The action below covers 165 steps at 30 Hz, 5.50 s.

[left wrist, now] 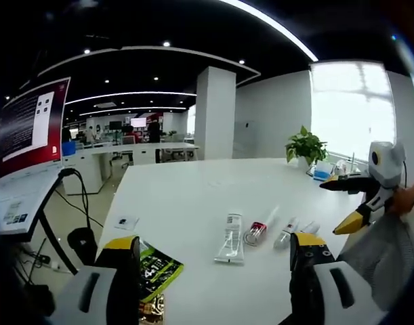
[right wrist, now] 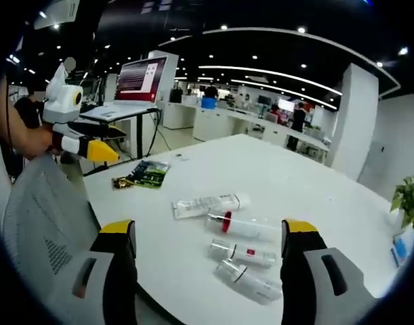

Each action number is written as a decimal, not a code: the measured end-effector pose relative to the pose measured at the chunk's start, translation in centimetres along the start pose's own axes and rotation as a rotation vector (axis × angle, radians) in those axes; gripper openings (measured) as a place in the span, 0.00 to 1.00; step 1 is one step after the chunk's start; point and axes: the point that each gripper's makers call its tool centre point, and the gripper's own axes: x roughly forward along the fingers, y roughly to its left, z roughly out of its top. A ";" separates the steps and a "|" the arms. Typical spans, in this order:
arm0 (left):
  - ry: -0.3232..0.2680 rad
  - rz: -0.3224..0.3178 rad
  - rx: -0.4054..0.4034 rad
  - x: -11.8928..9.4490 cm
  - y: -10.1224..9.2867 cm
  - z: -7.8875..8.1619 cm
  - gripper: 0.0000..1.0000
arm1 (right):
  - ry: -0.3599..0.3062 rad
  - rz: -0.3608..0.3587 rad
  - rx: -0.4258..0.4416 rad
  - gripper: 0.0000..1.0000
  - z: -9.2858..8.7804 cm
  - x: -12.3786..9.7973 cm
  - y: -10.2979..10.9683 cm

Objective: Arrange the skincare products in the storage area until every visible bottle or jar stands upright without overlapping.

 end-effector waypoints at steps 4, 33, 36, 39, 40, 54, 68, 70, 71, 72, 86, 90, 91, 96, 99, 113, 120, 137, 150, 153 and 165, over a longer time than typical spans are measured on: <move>0.011 -0.003 0.004 0.1 -0.1 -0.3 0.95 | 0.004 0.001 -0.007 0.83 -0.1 0.0 0.1; 0.050 -0.016 -0.003 0.3 -0.4 -1.1 0.95 | 0.052 -0.003 -0.031 0.80 -0.9 0.2 0.0; 0.053 -0.015 -0.002 0.3 -0.3 -1.1 0.95 | 0.057 -0.003 -0.034 0.80 -1.0 0.2 0.0; 0.053 -0.015 0.000 0.3 -0.4 -1.1 0.95 | 0.057 -0.004 -0.036 0.79 -1.0 0.2 -0.1; 0.053 -0.014 0.000 0.3 -0.3 -1.1 0.95 | 0.057 -0.004 -0.035 0.79 -1.0 0.2 -0.1; 0.058 -0.006 0.005 0.3 -0.2 -1.2 0.95 | 0.055 -0.004 -0.038 0.79 -1.0 0.2 -0.1; 0.094 0.018 0.021 0.5 0.4 -2.0 0.93 | 0.066 0.003 -0.048 0.78 -1.1 0.3 0.2; 0.091 0.015 0.027 0.4 0.3 -1.9 0.93 | 0.065 0.008 -0.051 0.78 -1.1 0.3 0.3; 0.087 0.013 0.030 0.4 0.2 -1.8 0.93 | 0.065 0.009 -0.054 0.78 -1.1 0.3 0.3; 0.088 0.012 0.032 0.4 0.2 -1.8 0.93 | 0.067 0.009 -0.054 0.78 -1.2 0.3 0.3; 0.109 0.020 0.051 0.4 0.3 -2.2 0.92 | 0.060 0.027 0.013 0.74 -0.4 -0.1 -0.5; 0.117 0.021 0.058 0.4 0.3 -2.3 0.91 | 0.043 0.053 -0.060 0.74 1.3 0.3 -0.8; 0.121 0.021 0.061 0.4 0.3 -2.4 0.91 | 0.027 0.071 -0.081 0.73 2.2 0.5 -0.9; 0.132 0.023 0.072 0.4 0.3 -2.6 0.90 | 0.013 0.131 -0.183 0.71 4.8 1.8 -2.1; 0.213 0.019 0.053 0.3 0.1 -4.3 0.86 | 0.034 0.162 -0.212 0.67 5.5 2.7 -2.8; 0.236 0.021 0.083 0.5 0.1 -4.8 0.78 | 0.117 0.271 -0.498 0.67 8.9 6.0 -5.5; 0.246 0.032 0.063 0.5 0.5 -5.0 0.75 | 0.198 0.341 -0.630 0.65 9.4 8.3 -5.9; 0.246 0.059 0.017 0.3 1.4 -5.2 0.72 | 0.388 0.574 -0.940 0.51 6.5 15.1 -4.3; 0.249 0.070 0.004 0.2 1.9 -5.8 0.70 | 0.536 0.712 -1.091 0.45 2.2 19.5 -3.9; 0.248 0.070 0.003 0.3 1.9 -5.9 0.70 | 0.571 0.740 -1.135 0.44 0.7 20.2 -3.8; 0.265 0.069 -0.003 0.4 2.2 -6.7 0.68 | 0.649 0.861 -1.223 0.43 -2.9 22.1 -3.1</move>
